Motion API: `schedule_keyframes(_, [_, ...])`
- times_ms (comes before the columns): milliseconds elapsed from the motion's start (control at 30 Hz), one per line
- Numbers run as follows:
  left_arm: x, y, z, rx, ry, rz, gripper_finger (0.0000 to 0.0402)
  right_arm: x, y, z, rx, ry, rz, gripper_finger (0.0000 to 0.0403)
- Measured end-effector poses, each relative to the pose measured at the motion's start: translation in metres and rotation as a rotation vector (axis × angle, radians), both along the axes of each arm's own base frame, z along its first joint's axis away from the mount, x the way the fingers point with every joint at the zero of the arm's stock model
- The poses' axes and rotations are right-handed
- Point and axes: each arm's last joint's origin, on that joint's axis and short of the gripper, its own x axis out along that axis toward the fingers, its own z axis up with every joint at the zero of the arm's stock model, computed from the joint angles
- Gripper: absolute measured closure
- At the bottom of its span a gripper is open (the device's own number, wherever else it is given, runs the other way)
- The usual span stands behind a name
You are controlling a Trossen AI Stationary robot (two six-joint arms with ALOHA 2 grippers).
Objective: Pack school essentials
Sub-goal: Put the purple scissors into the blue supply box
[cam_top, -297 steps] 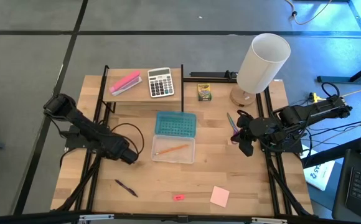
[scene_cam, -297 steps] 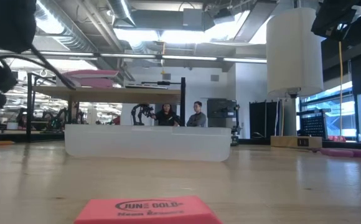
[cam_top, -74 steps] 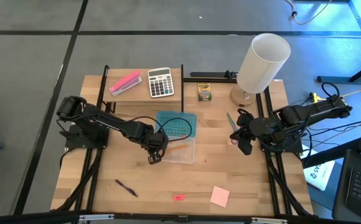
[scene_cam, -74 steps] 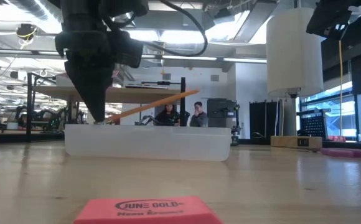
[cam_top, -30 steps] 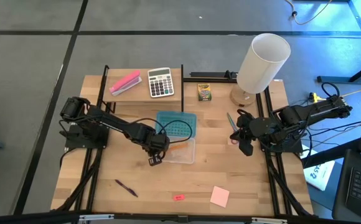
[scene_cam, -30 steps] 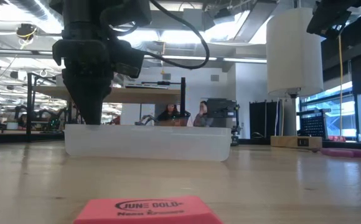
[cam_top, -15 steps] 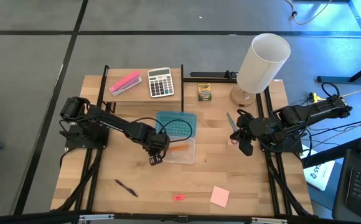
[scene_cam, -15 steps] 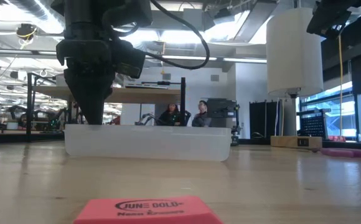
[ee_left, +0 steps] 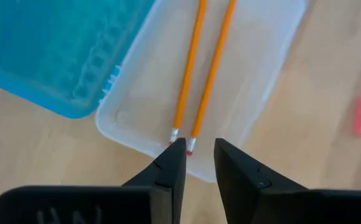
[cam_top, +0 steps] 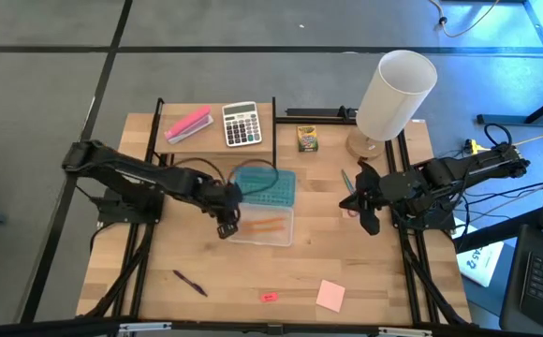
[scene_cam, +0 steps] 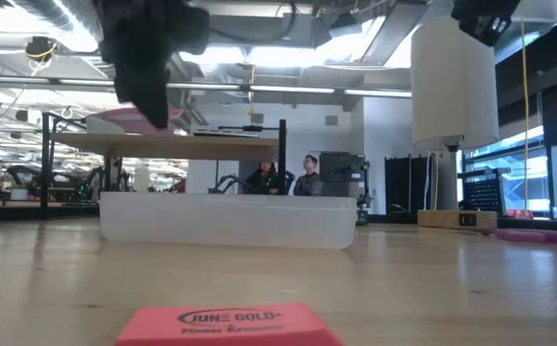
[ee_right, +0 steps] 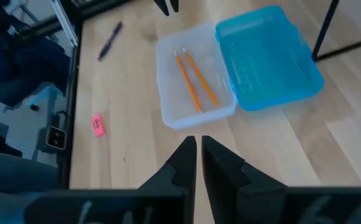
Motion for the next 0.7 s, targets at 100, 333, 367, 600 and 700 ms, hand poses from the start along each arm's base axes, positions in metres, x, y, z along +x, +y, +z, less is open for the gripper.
schedule_keyframes(100, [-0.014, 0.000, 0.018, -0.031, -0.053, 0.062, 0.0324, -0.003, -0.002, 0.010, -0.020, -0.004, -0.027, 0.0394])
schedule_keyframes(333, [-0.047, -0.004, 0.045, 0.049, -0.149, 0.168, 0.0324, -0.015, -0.007, 0.015, 0.068, 0.118, -0.158, 0.0398])
schedule_keyframes(367, [-0.051, -0.005, 0.047, 0.054, -0.158, 0.173, 0.0324, -0.016, -0.006, 0.013, 0.088, 0.140, -0.168, 0.0399])
schedule_keyframes(600, [-0.059, -0.011, 0.052, 0.076, -0.187, 0.156, 0.0326, 0.001, 0.000, 0.001, 0.094, 0.227, -0.159, 0.0399])
schedule_keyframes(700, [-0.060, -0.011, 0.051, 0.093, -0.176, 0.160, 0.0324, 0.010, 0.003, -0.004, 0.095, 0.243, -0.168, 0.0399])
